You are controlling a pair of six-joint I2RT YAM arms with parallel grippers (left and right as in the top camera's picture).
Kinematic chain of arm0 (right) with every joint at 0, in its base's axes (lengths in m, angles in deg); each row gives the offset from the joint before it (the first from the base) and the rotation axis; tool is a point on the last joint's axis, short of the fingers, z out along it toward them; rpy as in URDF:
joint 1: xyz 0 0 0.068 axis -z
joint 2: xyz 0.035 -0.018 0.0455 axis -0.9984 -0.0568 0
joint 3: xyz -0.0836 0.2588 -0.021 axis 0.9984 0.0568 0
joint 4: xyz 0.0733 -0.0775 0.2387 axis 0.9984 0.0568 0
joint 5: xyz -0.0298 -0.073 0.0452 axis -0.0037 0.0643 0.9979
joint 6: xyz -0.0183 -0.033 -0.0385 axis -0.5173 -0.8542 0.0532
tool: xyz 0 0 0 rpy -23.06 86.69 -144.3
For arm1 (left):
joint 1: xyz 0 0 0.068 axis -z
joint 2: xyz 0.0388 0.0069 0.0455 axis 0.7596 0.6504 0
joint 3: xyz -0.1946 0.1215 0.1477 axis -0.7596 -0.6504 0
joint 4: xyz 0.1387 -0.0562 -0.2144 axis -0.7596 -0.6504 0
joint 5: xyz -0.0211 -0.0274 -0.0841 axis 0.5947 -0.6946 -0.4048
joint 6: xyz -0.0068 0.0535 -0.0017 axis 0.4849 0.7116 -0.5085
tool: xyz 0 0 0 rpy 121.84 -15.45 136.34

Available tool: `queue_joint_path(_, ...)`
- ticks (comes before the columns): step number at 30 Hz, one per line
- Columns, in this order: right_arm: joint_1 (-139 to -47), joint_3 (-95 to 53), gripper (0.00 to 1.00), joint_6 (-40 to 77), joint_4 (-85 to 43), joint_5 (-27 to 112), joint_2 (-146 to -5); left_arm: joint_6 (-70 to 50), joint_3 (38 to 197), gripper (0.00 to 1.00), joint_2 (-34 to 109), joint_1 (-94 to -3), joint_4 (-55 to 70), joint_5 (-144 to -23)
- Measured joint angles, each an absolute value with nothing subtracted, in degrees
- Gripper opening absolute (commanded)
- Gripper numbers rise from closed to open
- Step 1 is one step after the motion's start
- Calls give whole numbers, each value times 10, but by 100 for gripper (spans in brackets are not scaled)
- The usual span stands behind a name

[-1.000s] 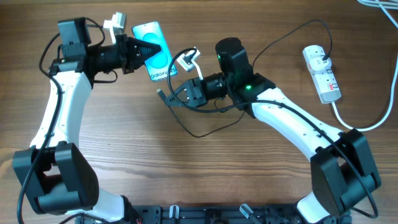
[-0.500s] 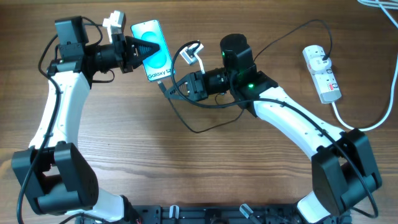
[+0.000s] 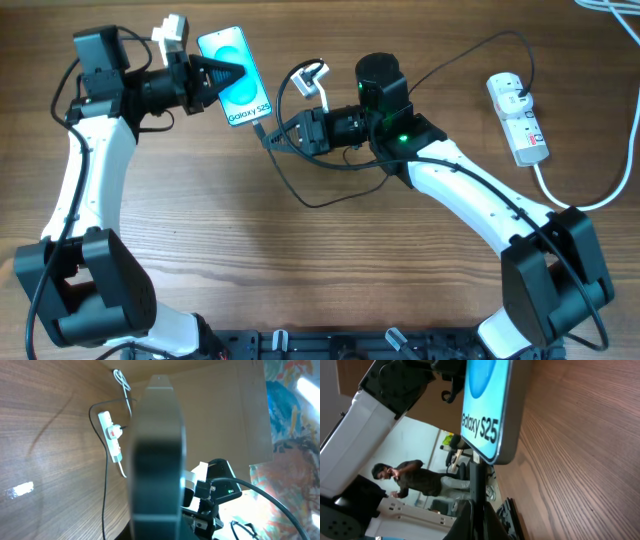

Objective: Plug charger to phone and switch on socket
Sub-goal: 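Align the plug tip with the phone's bottom port using the right gripper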

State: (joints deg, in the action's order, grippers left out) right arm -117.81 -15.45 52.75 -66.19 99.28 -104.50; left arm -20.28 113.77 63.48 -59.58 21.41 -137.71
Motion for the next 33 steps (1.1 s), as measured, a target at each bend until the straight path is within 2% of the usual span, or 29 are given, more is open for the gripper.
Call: queue_joint_path(33, -1180, -155, 5, 559, -696, 992, -1045, -259, 1138, 4, 635, -588, 240, -1349)
